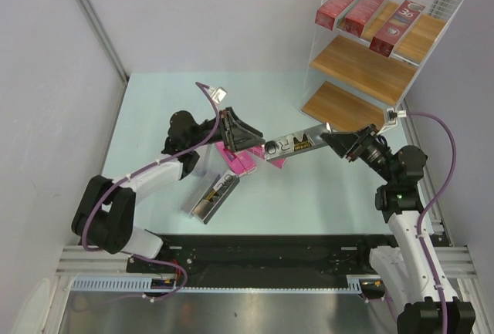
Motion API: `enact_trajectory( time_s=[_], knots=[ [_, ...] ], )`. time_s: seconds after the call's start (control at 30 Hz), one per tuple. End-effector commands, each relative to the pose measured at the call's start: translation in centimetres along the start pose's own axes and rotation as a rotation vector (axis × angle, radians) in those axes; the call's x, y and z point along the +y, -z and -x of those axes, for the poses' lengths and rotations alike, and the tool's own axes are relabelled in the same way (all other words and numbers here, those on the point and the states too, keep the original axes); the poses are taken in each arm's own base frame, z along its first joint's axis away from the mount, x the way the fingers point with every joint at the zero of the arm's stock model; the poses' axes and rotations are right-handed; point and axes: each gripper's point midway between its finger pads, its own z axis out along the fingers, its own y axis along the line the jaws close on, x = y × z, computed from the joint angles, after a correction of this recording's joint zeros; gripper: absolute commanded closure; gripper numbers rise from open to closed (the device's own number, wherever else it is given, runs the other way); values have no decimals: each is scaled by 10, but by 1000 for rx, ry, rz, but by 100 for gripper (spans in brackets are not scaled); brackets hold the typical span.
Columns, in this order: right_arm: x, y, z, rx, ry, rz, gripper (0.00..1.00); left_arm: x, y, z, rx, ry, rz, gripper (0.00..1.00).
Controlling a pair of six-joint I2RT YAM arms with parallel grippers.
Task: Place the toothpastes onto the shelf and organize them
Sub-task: Pick up the toothpaste from the center of the board.
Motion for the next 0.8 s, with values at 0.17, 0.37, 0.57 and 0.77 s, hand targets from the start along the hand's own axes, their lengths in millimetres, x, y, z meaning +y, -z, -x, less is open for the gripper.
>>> enact_trajectory(
  time_s=[0.17,0.37,0.57,0.77],
  knots=[
    [55,-1,43,-113,78,155,83,-7,-7,-7,6,41,-109,2],
    [53,-3,44,-117,74,150,83,-32,-16,-15,24,78,-257,11],
    [51,-3,44,-118,75,139,82,-40,-14,-17,5,117,-364,30],
    [46,-3,41,-108,77,119,82,-45,-12,-12,-29,73,-368,41]
  ],
)
